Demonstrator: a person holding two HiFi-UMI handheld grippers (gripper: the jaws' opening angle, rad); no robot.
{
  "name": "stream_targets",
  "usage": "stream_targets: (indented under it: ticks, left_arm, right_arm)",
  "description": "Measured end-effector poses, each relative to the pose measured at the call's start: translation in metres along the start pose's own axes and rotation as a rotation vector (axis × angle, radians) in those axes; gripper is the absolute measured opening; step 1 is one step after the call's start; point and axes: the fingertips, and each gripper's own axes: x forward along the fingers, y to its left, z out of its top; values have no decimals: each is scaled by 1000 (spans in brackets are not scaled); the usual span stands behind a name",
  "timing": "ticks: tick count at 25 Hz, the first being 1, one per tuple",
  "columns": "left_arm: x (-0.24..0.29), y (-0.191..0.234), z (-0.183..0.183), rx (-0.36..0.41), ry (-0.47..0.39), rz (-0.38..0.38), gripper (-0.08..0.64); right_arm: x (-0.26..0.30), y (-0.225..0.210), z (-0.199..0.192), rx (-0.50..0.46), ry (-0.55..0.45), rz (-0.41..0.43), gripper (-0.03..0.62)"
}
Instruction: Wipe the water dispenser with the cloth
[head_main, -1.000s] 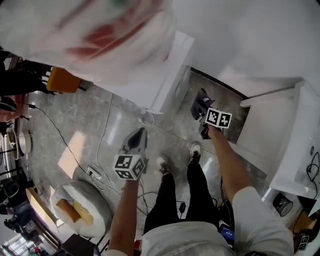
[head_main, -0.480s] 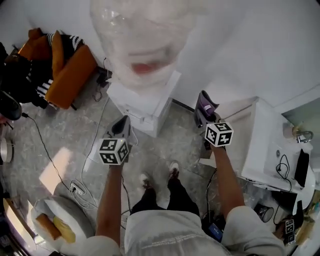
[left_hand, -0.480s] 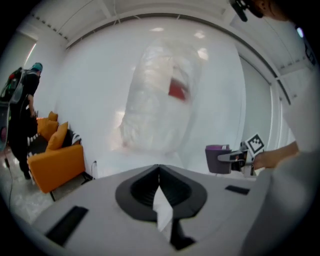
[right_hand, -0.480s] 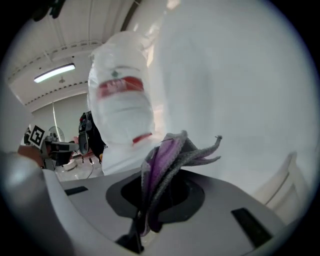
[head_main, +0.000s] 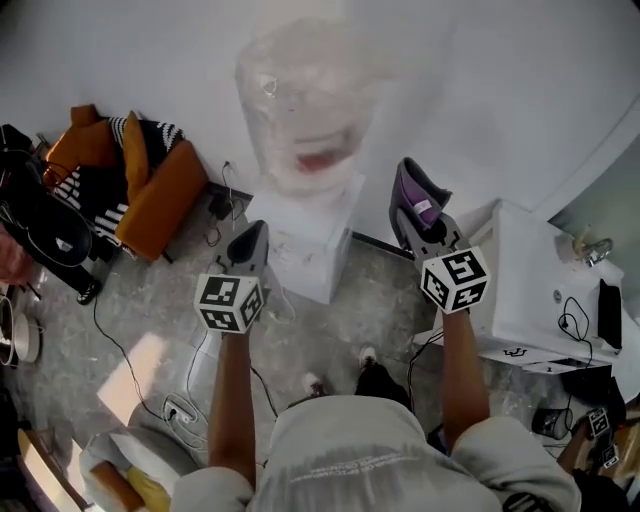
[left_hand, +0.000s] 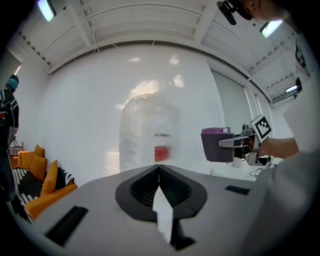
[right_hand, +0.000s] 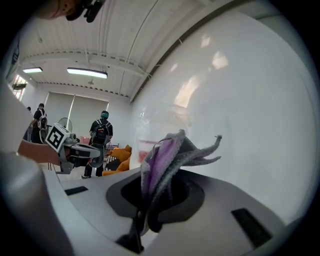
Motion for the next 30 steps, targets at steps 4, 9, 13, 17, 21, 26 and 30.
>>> stream_targets:
  ticks: [4,9,13,17,21,26,30]
  left_arm:
    - [-20,-4,36,107,-36,11,17]
    - [-39,-17,67,328,-36,56,17]
    - [-52,-30,86,319,-101,20,15]
    - [-64,-40,98,328,-139,-2,15]
    - [-70,-45,102,345,-150,-21,15]
    - [-73,-43,102,311,-153,-8,17]
    - [-76,-41,102,307,-154,-11,15]
  right_arm:
    - [-17,25,35,-66,-30,5,60]
    - [-30,46,69,-121,-91,4,59]
    - [-39,61,86,-138,-129,11,58]
    - [-44,71,86,-164,-129,12,58]
    - [-48,76,85,-175,-126,11,58]
    - [-47,78,90,-185,-133,18,58]
    - [-43,83,90,-189,-128,29,58]
